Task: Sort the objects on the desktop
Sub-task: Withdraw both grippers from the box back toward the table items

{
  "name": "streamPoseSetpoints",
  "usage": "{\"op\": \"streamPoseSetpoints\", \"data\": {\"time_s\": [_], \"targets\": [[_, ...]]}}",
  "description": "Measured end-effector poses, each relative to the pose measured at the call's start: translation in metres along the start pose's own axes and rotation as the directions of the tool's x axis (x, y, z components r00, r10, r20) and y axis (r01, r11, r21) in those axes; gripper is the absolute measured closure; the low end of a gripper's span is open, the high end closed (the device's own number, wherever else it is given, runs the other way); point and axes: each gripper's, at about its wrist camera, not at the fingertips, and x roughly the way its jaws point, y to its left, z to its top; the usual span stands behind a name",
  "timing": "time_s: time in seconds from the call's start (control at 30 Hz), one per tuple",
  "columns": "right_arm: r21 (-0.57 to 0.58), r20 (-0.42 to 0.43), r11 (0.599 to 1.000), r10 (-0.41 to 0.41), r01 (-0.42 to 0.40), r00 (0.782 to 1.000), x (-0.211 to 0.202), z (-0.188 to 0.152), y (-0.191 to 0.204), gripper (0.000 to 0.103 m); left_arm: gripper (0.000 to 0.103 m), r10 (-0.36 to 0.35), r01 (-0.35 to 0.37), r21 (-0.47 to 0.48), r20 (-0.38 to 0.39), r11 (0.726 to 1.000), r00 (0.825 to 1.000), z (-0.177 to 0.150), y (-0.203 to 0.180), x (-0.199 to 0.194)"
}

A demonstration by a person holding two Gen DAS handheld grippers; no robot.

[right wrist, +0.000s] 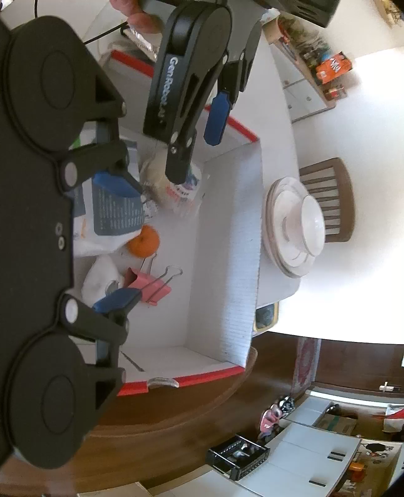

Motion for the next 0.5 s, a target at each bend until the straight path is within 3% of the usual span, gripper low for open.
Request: {"op": "streamPoseSetpoints", "data": {"time_s": [0.5], "targets": [[-0.003, 0.085, 0.999, 0.039, -0.039, 0.996, -0.038, -0.008, 0.023, 0.031, 0.036, 0.002, -0.002, 0.000, 0.139, 1.000, 0.990, -0.039, -0.009, -0.074]]}}
